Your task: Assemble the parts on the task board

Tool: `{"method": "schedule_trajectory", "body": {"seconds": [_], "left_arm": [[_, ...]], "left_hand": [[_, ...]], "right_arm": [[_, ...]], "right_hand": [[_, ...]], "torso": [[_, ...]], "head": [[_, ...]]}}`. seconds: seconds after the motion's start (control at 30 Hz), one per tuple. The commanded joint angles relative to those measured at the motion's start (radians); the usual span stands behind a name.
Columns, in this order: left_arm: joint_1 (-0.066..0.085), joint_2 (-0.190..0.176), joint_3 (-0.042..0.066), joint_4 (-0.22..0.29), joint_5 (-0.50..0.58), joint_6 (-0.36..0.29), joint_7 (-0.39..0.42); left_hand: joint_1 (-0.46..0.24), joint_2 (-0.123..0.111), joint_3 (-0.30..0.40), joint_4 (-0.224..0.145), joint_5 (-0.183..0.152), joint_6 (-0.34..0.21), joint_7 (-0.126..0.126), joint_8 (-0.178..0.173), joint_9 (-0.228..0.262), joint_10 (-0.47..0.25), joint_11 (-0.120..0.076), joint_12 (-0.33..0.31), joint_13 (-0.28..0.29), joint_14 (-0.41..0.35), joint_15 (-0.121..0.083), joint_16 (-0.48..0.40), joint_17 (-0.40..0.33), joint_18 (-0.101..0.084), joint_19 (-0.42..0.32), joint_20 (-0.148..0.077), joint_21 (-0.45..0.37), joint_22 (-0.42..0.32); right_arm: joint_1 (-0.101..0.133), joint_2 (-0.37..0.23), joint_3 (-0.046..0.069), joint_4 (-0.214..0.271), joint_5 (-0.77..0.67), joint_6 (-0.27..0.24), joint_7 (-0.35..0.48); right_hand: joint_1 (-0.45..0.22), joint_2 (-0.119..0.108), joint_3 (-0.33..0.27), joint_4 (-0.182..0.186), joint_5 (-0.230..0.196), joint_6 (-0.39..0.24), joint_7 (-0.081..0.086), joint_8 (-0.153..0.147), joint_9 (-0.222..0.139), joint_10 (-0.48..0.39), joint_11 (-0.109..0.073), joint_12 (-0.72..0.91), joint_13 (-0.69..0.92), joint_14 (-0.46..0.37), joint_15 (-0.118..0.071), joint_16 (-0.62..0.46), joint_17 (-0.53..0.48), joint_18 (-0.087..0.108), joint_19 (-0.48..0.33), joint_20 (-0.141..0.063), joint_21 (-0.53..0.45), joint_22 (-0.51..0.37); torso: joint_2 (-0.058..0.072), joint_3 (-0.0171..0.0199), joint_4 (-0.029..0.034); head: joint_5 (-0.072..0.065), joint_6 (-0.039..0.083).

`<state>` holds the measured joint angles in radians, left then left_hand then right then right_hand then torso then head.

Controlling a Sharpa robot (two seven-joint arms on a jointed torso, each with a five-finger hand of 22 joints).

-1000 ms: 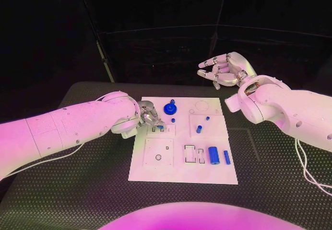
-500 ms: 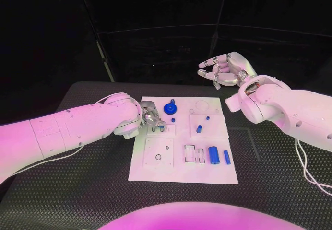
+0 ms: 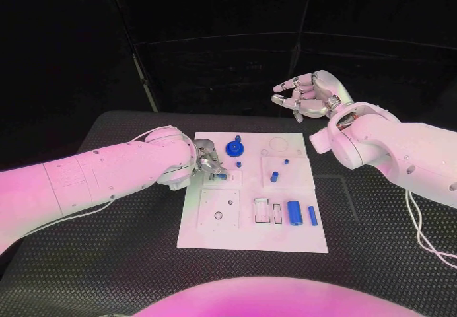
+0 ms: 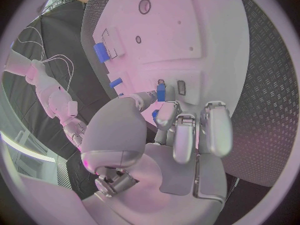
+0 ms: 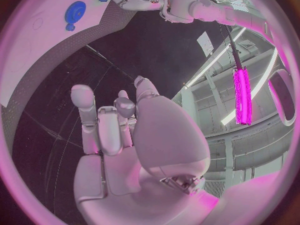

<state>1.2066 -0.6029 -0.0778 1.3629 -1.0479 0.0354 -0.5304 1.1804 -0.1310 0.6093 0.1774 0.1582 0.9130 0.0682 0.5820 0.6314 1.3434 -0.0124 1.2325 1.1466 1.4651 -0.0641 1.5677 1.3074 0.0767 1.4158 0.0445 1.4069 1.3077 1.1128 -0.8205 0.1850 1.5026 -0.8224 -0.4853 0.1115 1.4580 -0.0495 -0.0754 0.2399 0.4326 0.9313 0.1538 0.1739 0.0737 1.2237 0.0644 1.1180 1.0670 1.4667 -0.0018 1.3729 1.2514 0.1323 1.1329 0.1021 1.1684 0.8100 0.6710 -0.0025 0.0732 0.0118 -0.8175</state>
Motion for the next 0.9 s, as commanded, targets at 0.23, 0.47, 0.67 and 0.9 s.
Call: {"method": "schedule_trajectory", "body": {"seconds": [0.23,0.47,0.67,0.9], "left_arm": [[0.001,0.008,0.0,-0.003,-0.023,0.042,-0.003],[0.001,0.012,0.0,-0.007,-0.024,0.044,-0.004],[0.001,0.014,0.0,-0.007,-0.024,0.058,-0.004],[0.001,0.016,-0.001,-0.008,-0.024,0.078,-0.004]], "left_hand": [[-0.003,0.008,0.146,-0.15,0.001,0.001,-0.01,0.008,0.003,0.006,-0.003,0.003,-0.001,0.106,-0.006,0.003,0.263,-0.015,0.0,-0.002,-0.005,0.01],[-0.005,0.008,0.146,-0.15,0.001,0.002,-0.011,0.01,0.004,0.007,-0.003,0.003,-0.001,0.106,-0.007,0.003,0.263,-0.015,0.0,-0.002,-0.005,0.01],[-0.007,0.008,0.145,-0.151,0.001,0.002,-0.012,0.012,0.006,0.008,-0.004,0.005,0.0,0.106,-0.007,0.003,0.263,-0.015,0.001,-0.002,-0.005,0.011],[-0.013,0.007,0.141,-0.153,0.0,0.004,-0.014,0.019,0.01,0.01,-0.006,0.007,0.002,0.106,-0.008,0.003,0.263,-0.015,0.0,-0.003,-0.006,0.009]], "right_arm": [[0.002,0.003,0.001,0.0,0.001,0.007,0.007],[0.002,0.005,0.001,-0.001,0.001,0.008,0.008],[0.002,0.005,0.001,-0.002,0.001,0.009,0.008],[0.002,0.005,0.001,-0.003,0.001,0.01,0.008]], "right_hand": [[0.009,0.003,0.002,-0.004,0.002,-0.007,-0.001,0.005,-0.001,-0.003,0.0,0.0,0.0,0.031,-0.009,-0.005,0.001,0.012,0.0,-0.003,-0.006,-0.002],[0.008,0.004,0.002,-0.004,0.003,-0.007,-0.001,0.006,-0.001,-0.003,0.0,0.0,0.0,0.031,-0.009,-0.005,0.001,0.012,-0.001,-0.003,-0.006,-0.002],[0.008,0.004,0.002,-0.004,0.003,-0.007,-0.001,0.006,-0.001,-0.003,0.0,0.0,0.0,0.031,-0.009,-0.005,0.001,0.012,-0.001,-0.003,-0.006,-0.002],[0.008,0.004,0.002,-0.004,0.004,-0.006,-0.001,0.006,-0.001,-0.002,0.0,0.001,0.001,0.031,-0.009,-0.005,0.0,0.012,0.0,-0.003,-0.006,-0.002]], "torso": [[-0.001,-0.0001,0.0016],[-0.001,0.0002,0.0003],[-0.001,-0.0003,0.0009],[-0.001,-0.0005,0.0012]], "head": [[-0.004,-0.004],[-0.005,-0.005],[-0.005,-0.006],[-0.006,-0.006]]}}
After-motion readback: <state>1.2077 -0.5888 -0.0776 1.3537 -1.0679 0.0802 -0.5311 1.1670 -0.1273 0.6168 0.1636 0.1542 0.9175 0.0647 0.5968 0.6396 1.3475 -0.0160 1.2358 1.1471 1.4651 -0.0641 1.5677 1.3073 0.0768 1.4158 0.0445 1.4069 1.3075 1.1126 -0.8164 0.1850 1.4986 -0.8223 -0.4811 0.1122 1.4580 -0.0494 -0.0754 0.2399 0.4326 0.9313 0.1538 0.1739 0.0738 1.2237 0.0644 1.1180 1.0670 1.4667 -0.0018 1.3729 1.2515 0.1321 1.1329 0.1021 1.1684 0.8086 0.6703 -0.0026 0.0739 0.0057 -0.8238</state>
